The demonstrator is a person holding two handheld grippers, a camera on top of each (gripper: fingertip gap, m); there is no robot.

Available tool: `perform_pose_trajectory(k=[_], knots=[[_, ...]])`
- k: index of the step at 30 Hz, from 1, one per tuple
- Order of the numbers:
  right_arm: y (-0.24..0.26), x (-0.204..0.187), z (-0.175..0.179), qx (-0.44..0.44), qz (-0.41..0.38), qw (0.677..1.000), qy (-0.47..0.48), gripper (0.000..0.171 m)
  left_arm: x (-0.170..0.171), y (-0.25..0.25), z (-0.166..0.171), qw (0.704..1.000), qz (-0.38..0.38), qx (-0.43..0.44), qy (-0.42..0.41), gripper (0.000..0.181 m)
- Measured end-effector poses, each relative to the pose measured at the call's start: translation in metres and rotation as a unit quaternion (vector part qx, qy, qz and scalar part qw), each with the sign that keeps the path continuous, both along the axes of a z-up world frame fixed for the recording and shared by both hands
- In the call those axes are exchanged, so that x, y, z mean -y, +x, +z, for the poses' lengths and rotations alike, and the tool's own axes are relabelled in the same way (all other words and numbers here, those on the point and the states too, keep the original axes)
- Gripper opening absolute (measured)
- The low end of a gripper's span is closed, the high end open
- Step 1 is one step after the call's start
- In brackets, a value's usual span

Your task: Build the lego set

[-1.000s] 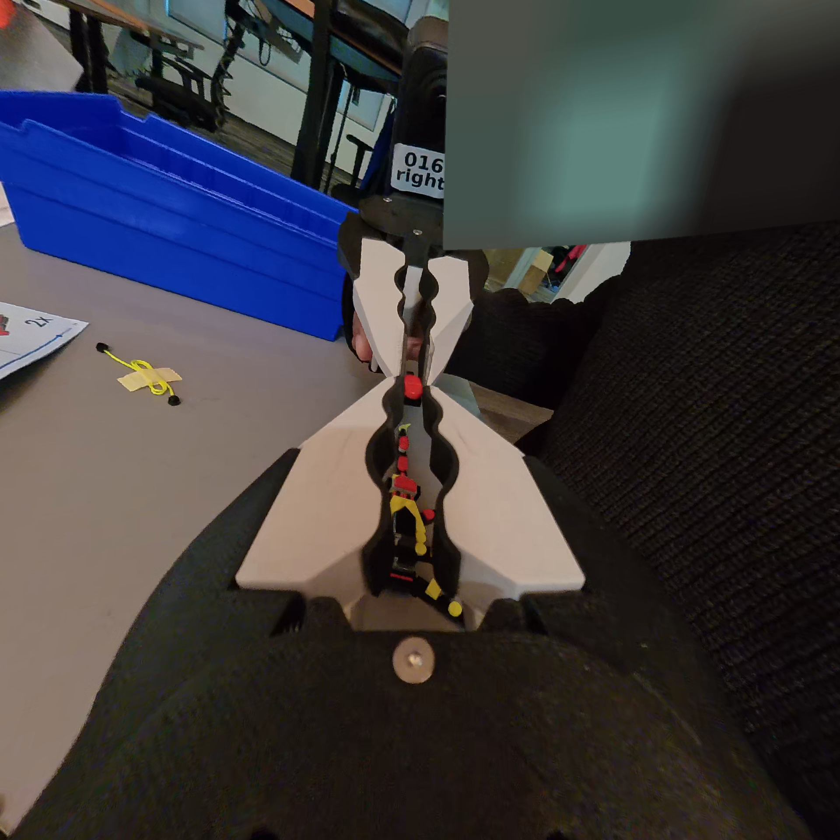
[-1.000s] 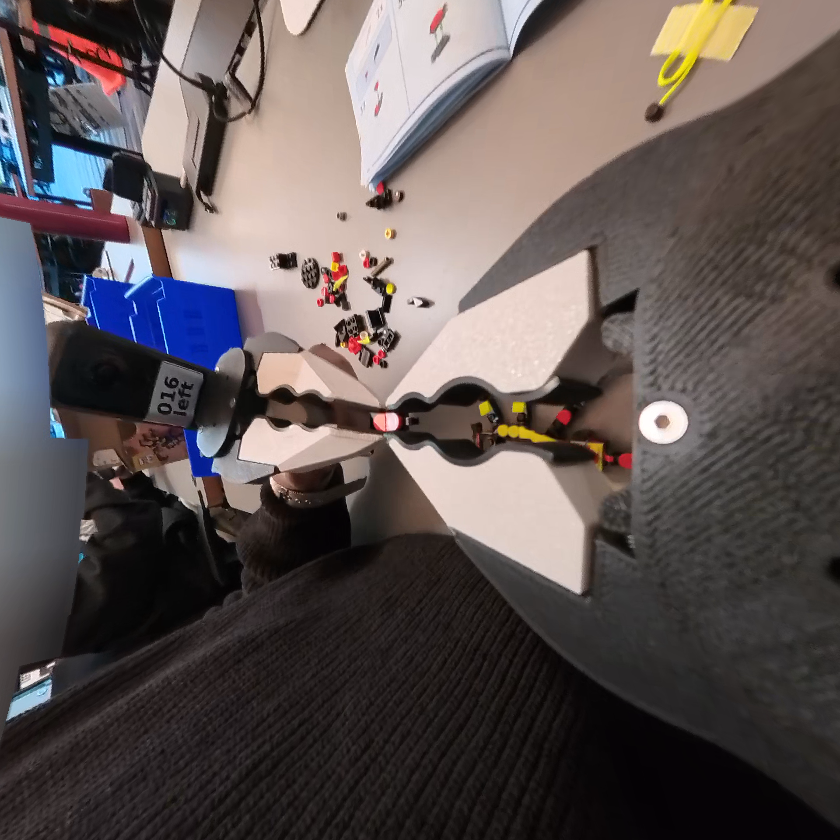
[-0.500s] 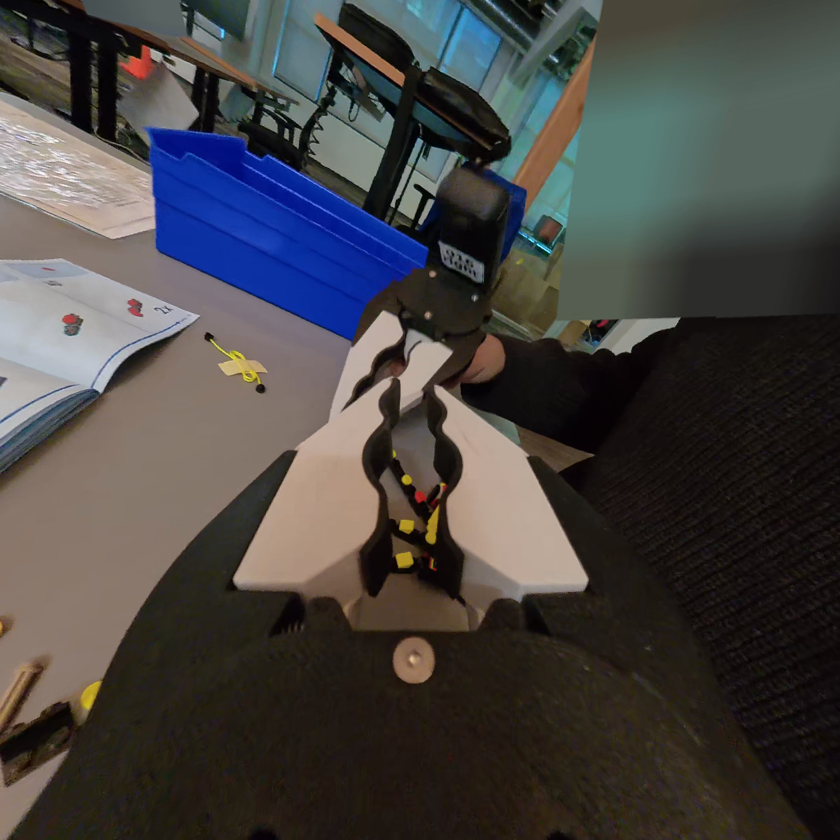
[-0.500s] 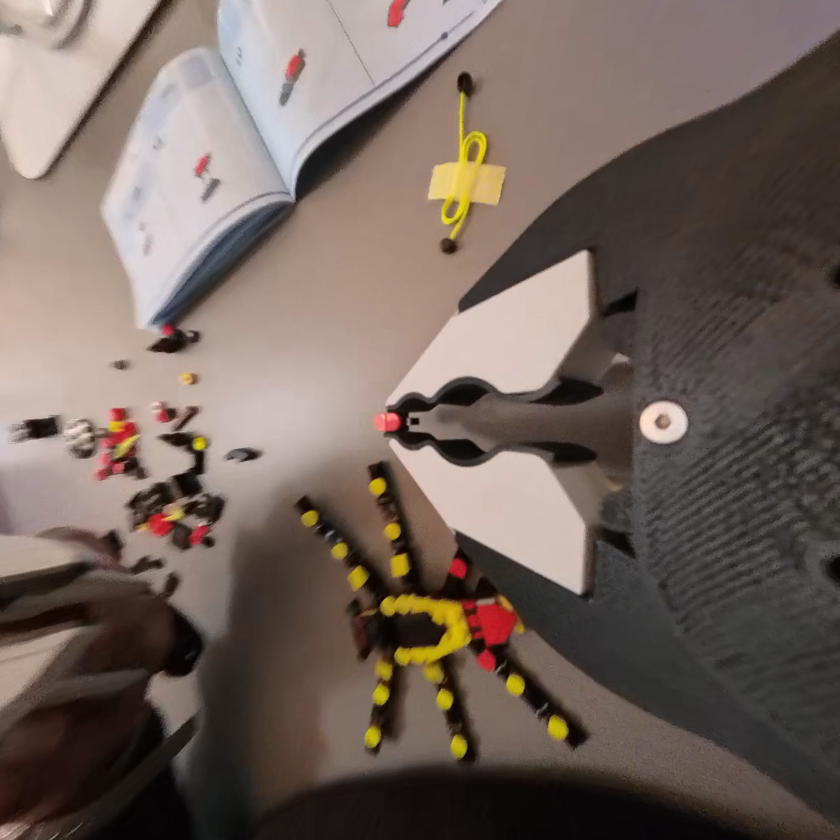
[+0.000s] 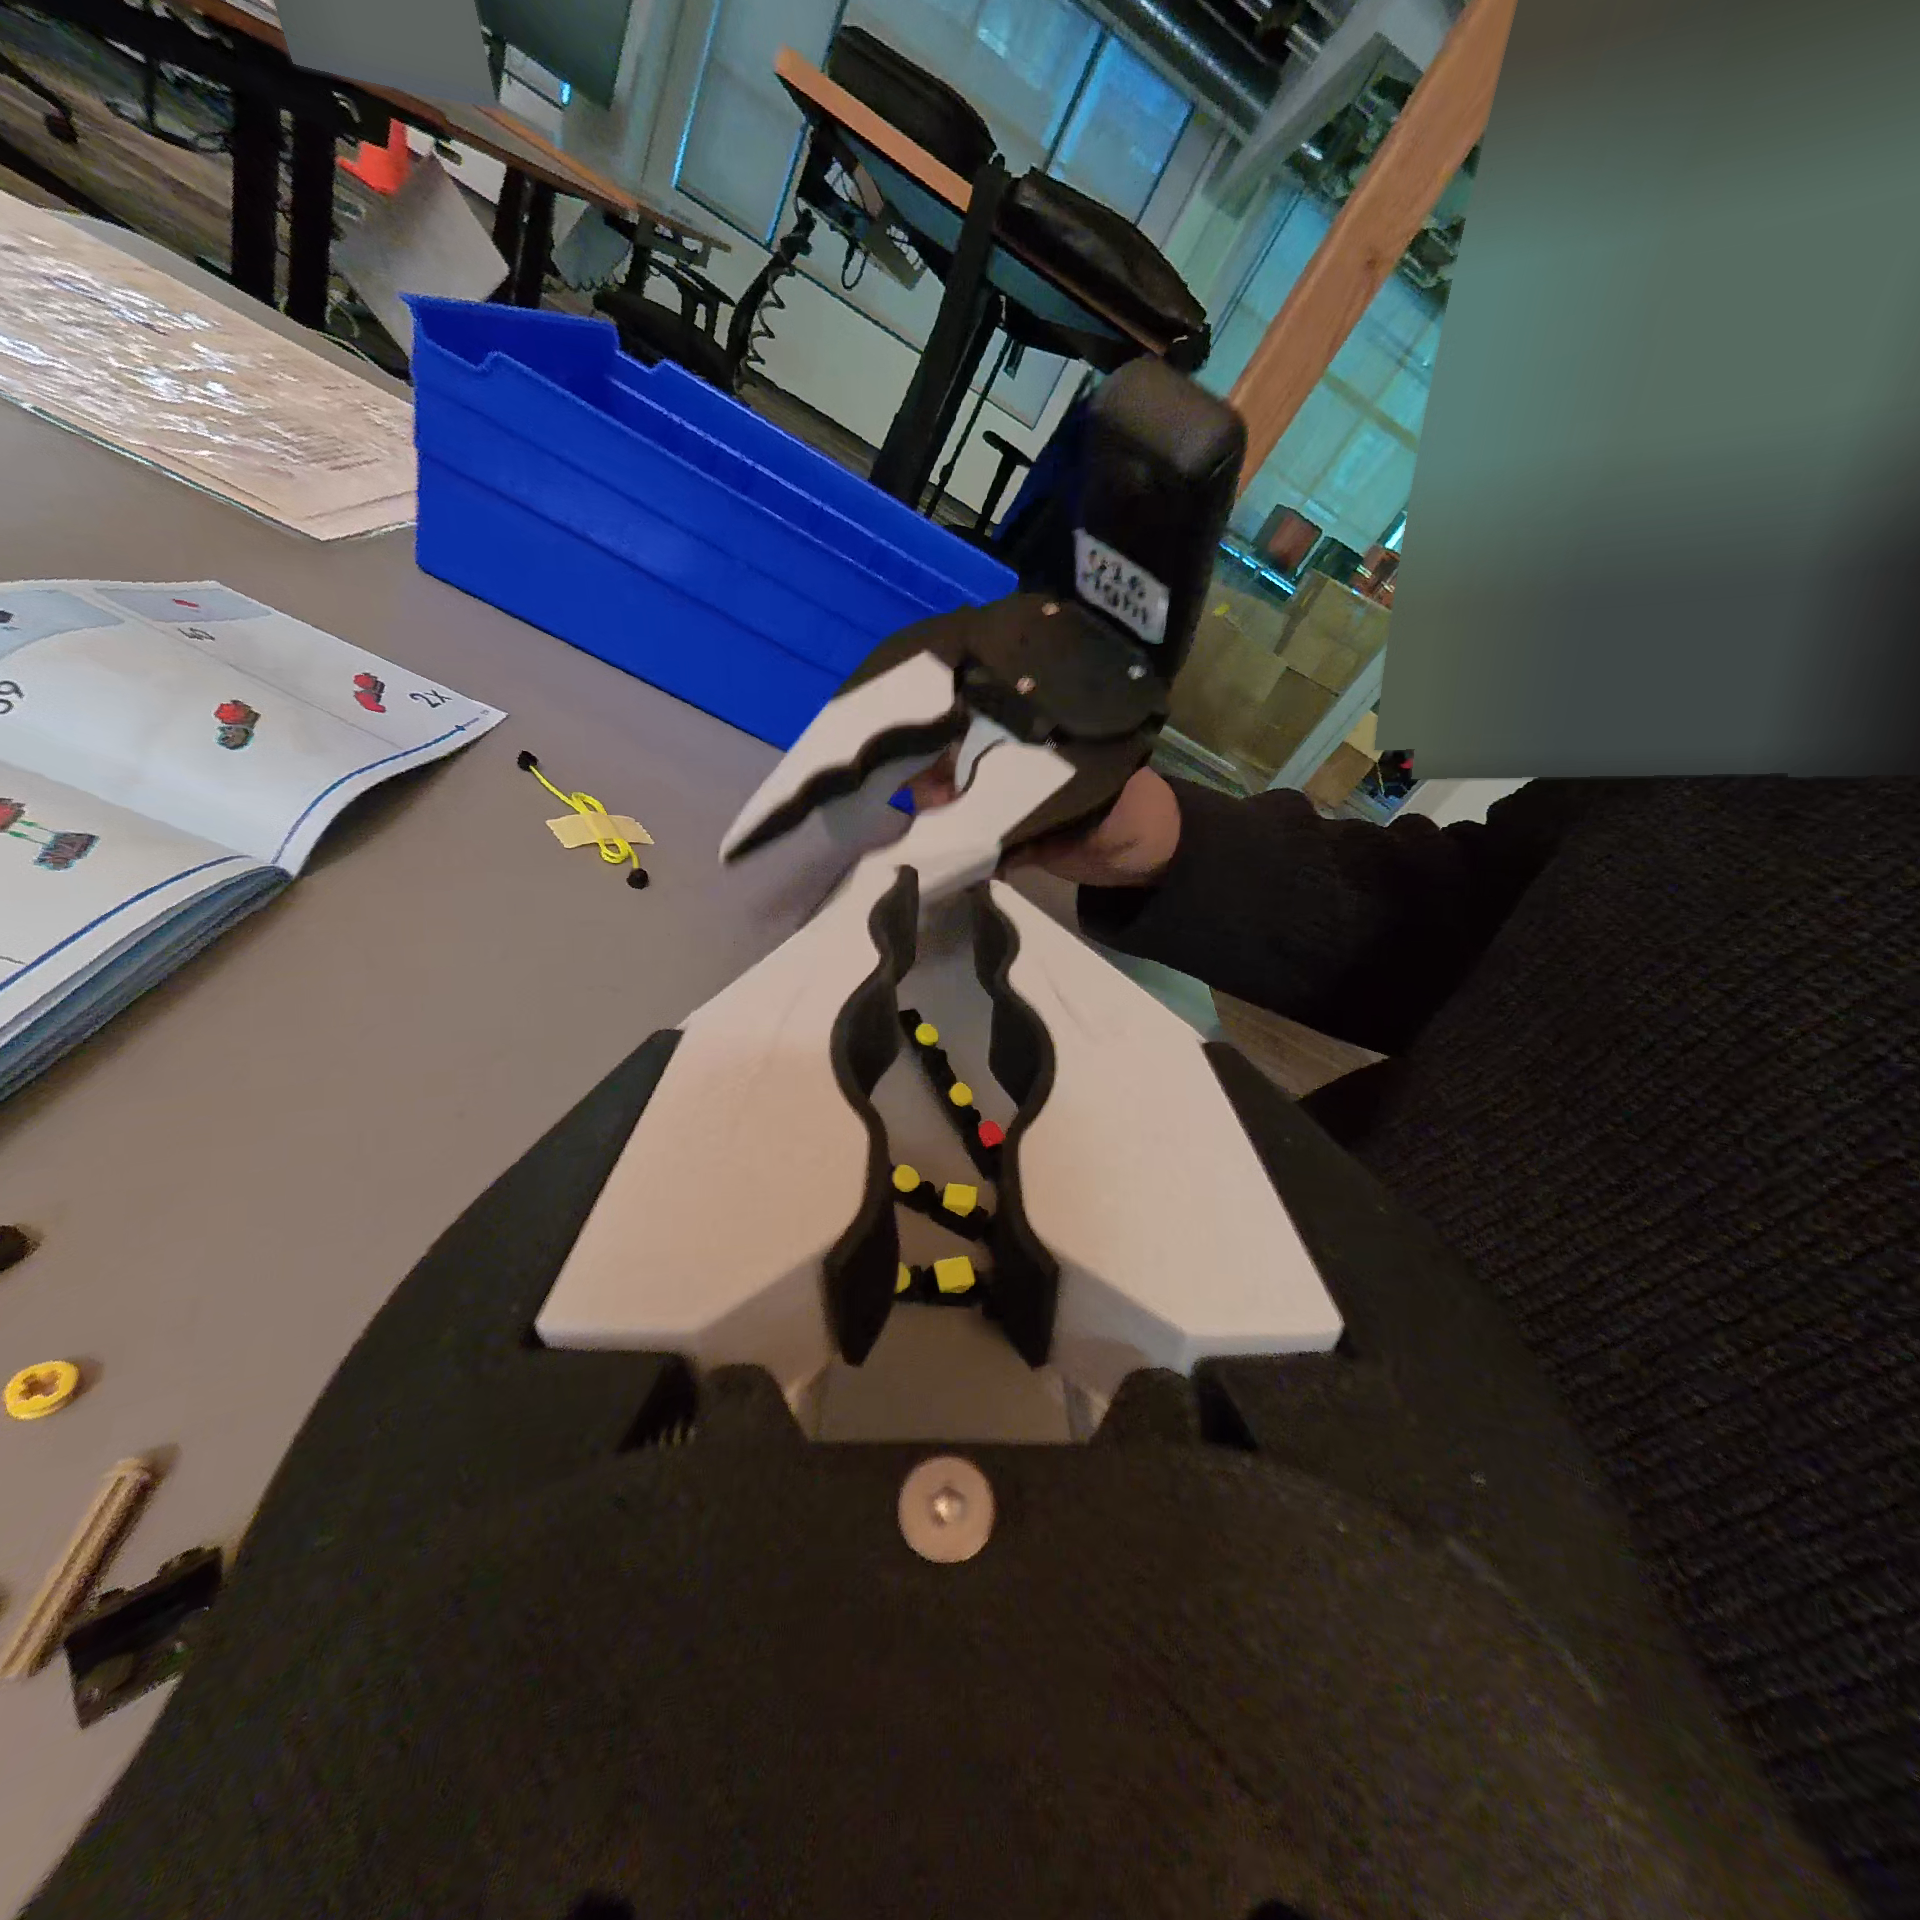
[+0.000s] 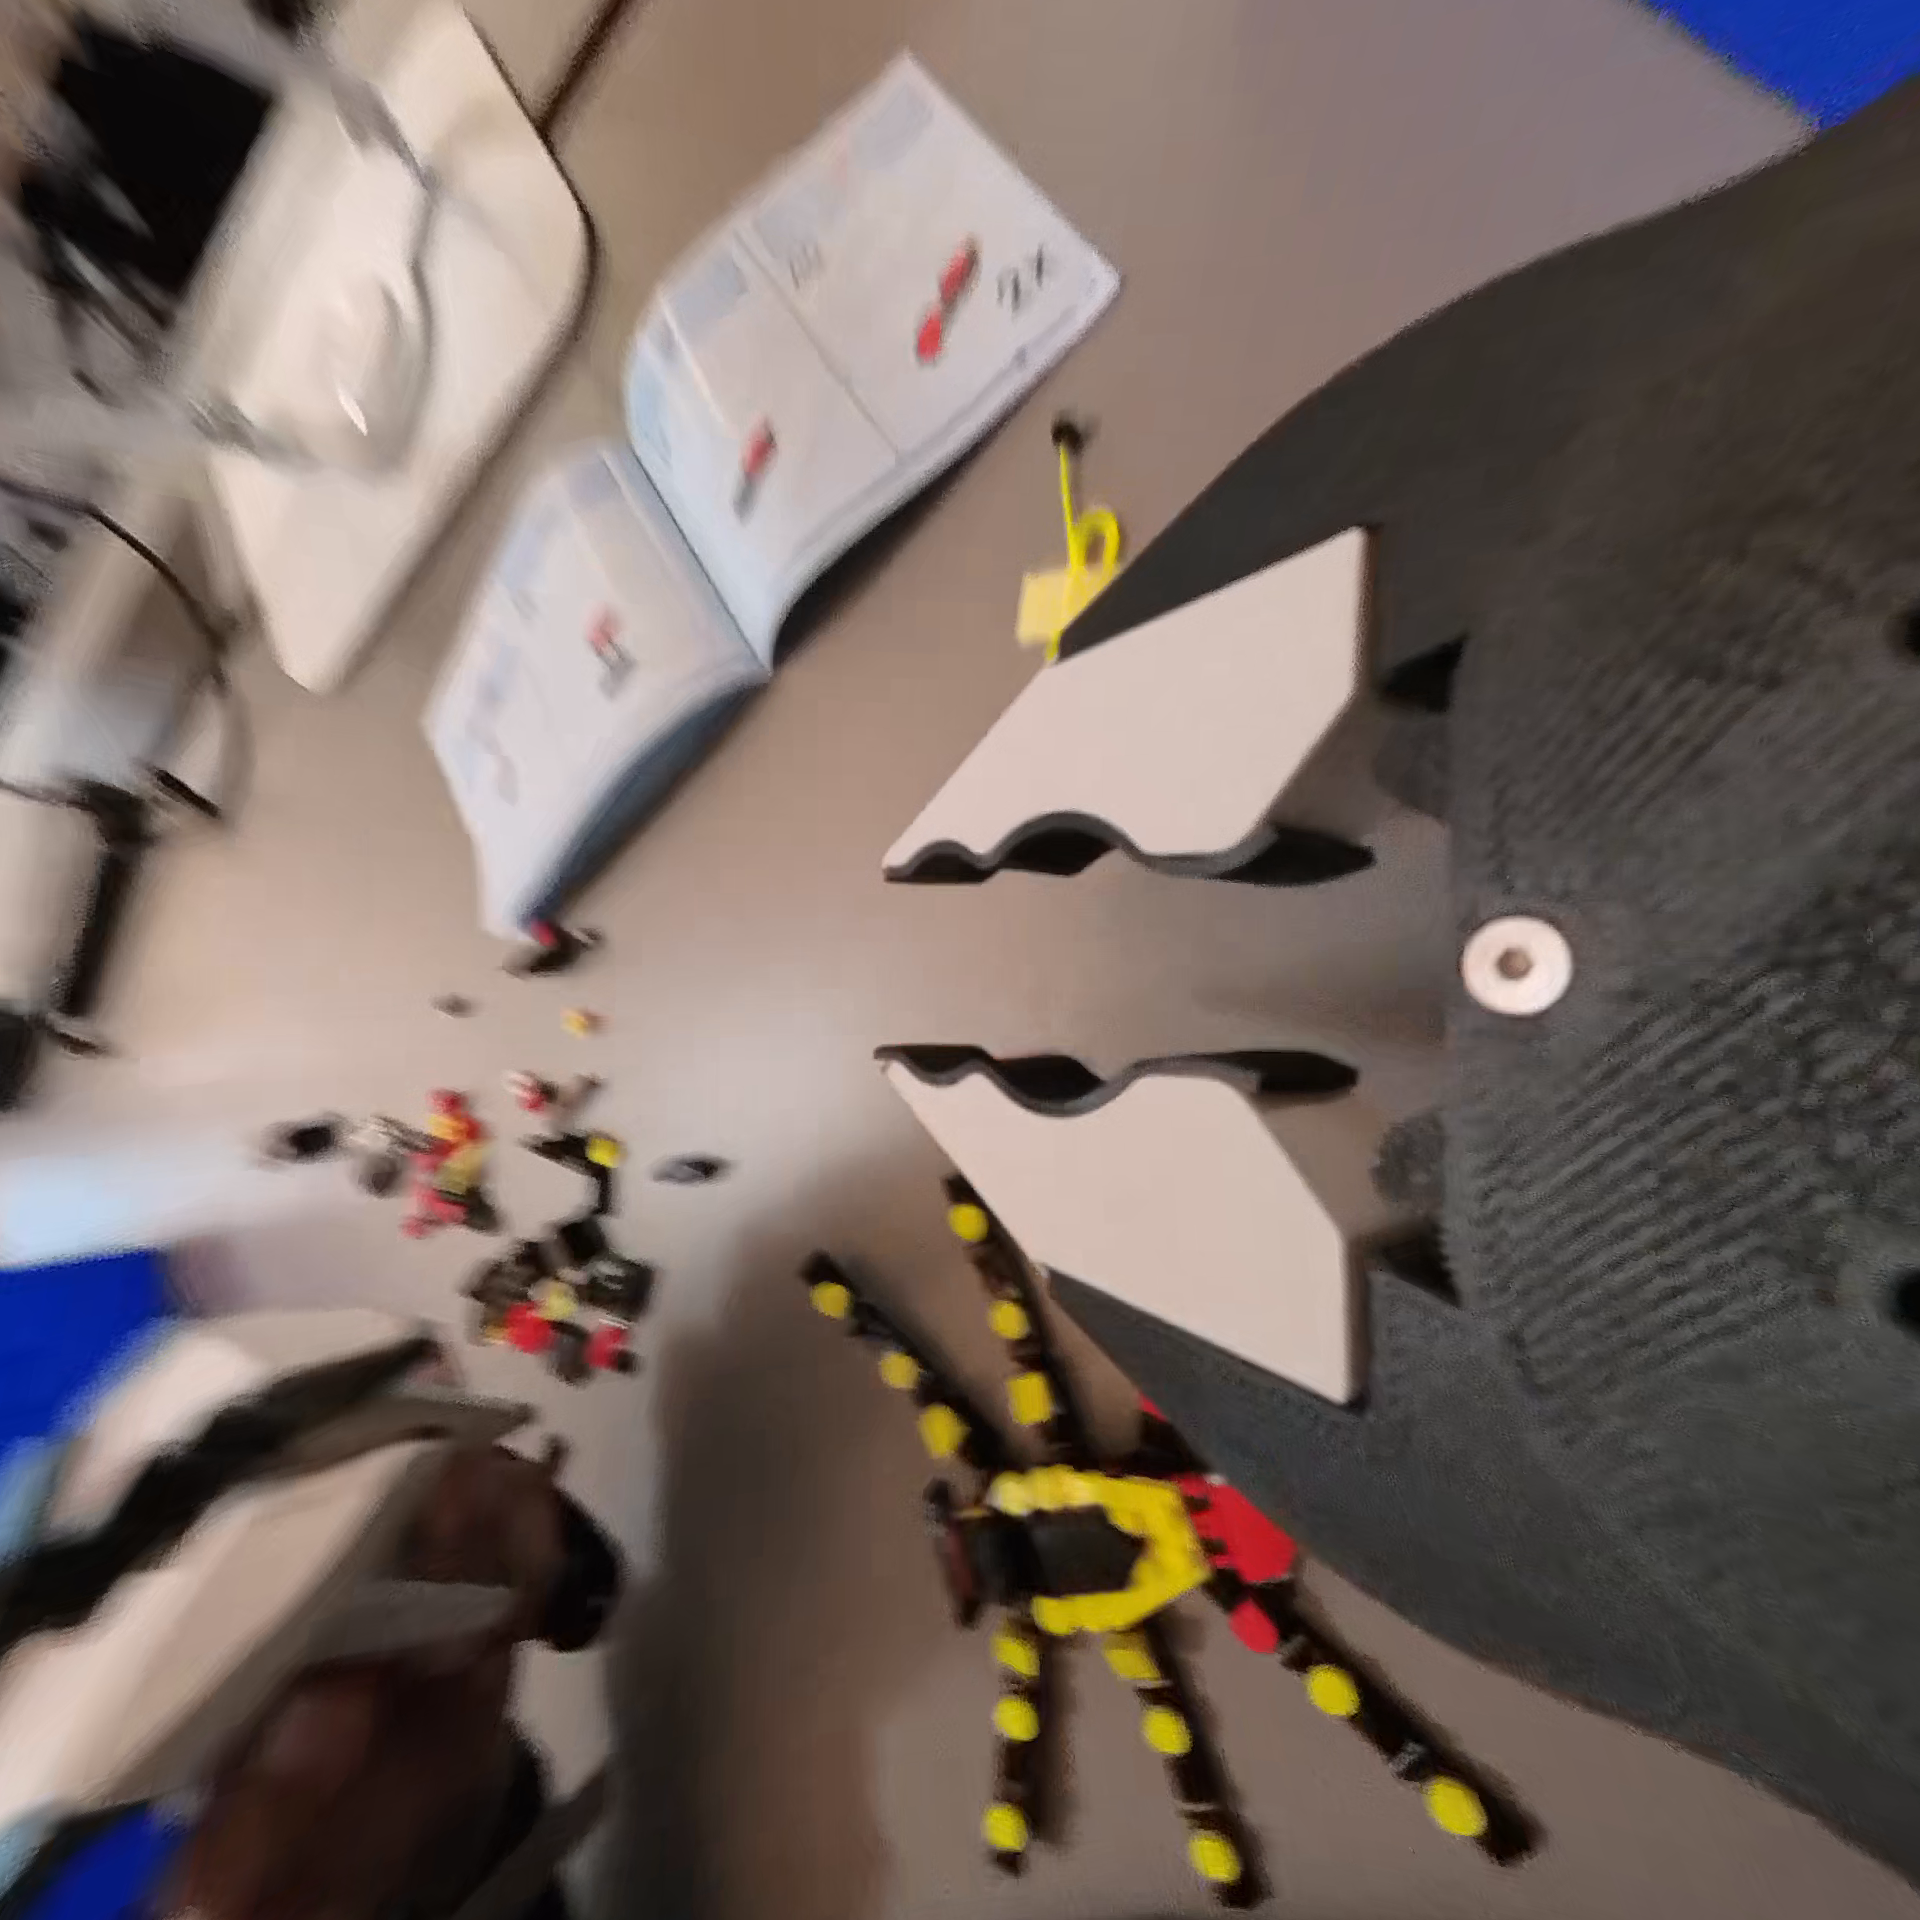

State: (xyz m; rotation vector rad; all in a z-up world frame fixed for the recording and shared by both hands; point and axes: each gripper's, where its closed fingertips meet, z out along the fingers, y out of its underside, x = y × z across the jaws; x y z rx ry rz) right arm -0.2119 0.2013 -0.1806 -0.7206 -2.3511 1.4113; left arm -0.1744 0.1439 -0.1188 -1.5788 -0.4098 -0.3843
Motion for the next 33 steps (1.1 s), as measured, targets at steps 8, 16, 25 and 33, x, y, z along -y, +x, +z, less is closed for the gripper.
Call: perform_pose_trajectory(k=[8,16,25,33], knots=[[-0.003,-0.034,0.04,-0.039,-0.134,0.989,-0.042,0.035,0.011,-0.01,-0.001,0.998,0.055,-0.009,-0.031,0.017],[0.001,-0.03,0.0,-0.084,-0.114,0.985,0.103,0.037,0.014,-0.015,-0.027,0.992,0.077,-0.028,-0.1,0.068],[0.013,-0.019,0.007,-0.088,-0.075,0.991,0.065,0.034,0.015,-0.018,-0.031,0.989,0.088,-0.052,-0.103,0.061],[0.019,-0.007,-0.001,-0.094,-0.054,0.99,0.09,0.032,0.01,-0.014,-0.036,0.987,0.083,-0.072,-0.121,0.053]])
